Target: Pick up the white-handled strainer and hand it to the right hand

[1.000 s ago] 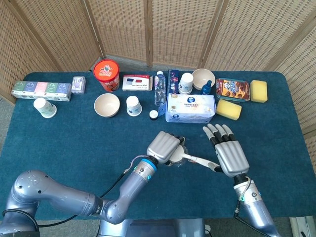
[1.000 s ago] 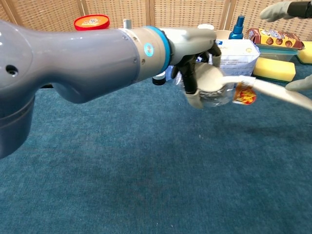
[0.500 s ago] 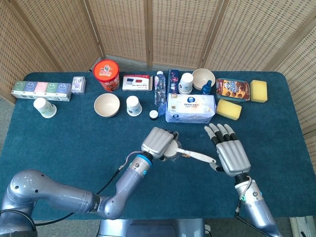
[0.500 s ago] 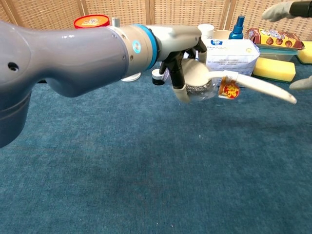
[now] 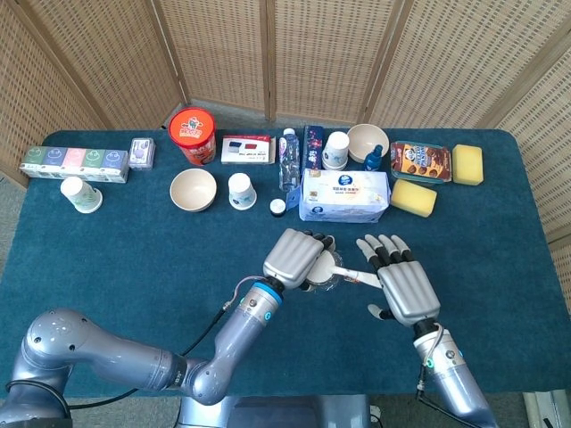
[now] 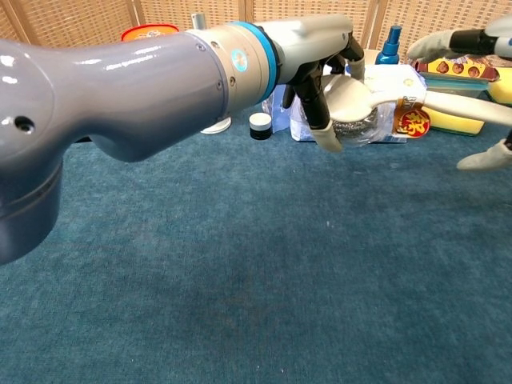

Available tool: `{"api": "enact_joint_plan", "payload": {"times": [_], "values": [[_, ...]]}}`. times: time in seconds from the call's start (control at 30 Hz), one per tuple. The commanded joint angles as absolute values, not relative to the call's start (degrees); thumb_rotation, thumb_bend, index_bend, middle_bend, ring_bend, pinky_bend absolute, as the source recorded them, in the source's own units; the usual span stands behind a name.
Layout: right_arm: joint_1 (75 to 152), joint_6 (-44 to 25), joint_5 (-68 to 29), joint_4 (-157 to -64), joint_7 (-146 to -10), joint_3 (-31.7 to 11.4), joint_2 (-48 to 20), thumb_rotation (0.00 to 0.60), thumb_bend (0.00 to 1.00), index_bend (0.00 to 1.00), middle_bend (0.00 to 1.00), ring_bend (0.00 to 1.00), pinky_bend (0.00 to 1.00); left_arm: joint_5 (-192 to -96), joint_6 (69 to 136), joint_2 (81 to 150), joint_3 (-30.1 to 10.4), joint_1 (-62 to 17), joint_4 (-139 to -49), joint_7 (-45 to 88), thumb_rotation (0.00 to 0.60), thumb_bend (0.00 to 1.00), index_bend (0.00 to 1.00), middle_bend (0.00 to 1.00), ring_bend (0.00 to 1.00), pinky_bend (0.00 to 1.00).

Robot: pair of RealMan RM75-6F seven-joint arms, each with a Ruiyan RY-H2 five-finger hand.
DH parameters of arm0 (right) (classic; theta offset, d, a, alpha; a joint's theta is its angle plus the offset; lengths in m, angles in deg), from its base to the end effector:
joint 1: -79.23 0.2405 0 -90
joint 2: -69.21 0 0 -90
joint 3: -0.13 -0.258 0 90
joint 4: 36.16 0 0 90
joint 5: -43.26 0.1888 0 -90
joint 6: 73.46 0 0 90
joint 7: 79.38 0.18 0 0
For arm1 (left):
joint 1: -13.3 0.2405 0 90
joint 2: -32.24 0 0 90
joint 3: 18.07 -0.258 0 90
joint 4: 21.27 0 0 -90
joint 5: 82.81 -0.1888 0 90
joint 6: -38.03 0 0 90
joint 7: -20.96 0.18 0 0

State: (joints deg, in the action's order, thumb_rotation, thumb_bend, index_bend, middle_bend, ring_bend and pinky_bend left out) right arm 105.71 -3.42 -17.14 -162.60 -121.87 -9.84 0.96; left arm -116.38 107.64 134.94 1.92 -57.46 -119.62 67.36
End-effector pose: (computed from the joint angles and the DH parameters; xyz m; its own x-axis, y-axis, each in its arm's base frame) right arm -0.1364 -0.2783 0.1000 0.4495 -0.2230 0.8650 -0.8843 -0.2483 0.3955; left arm 0.0698 0.3454 -0.0545 0.4072 0.2393 0.8814 0.8240 -0.5125 -0.2415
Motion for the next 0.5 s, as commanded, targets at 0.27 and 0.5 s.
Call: {"api": "enact_joint_plan", "payload": {"times": [0.27, 0.5], "values": [[110.2, -4.8, -7.8, -158.2, -119.9, -13.3, -2.7, 0.600, 0.00, 0.00, 0.07, 0.02, 0.05, -117.3, 108.4, 135.9, 2.7, -56.4, -121.1, 64.9, 0.600, 0.00, 0.38, 0.39, 0.40, 0.57], [112.1, -4.7, -4.3, -155.1, -118.7, -13.9, -4.9, 0.600, 0.56, 0.34, 0.46, 0.40, 0.54, -117.7, 109.0, 136.3, 3.4, -56.0, -122.2, 64.1, 0.600, 0.00, 0.38, 0.39, 0.40, 0.57]]}}
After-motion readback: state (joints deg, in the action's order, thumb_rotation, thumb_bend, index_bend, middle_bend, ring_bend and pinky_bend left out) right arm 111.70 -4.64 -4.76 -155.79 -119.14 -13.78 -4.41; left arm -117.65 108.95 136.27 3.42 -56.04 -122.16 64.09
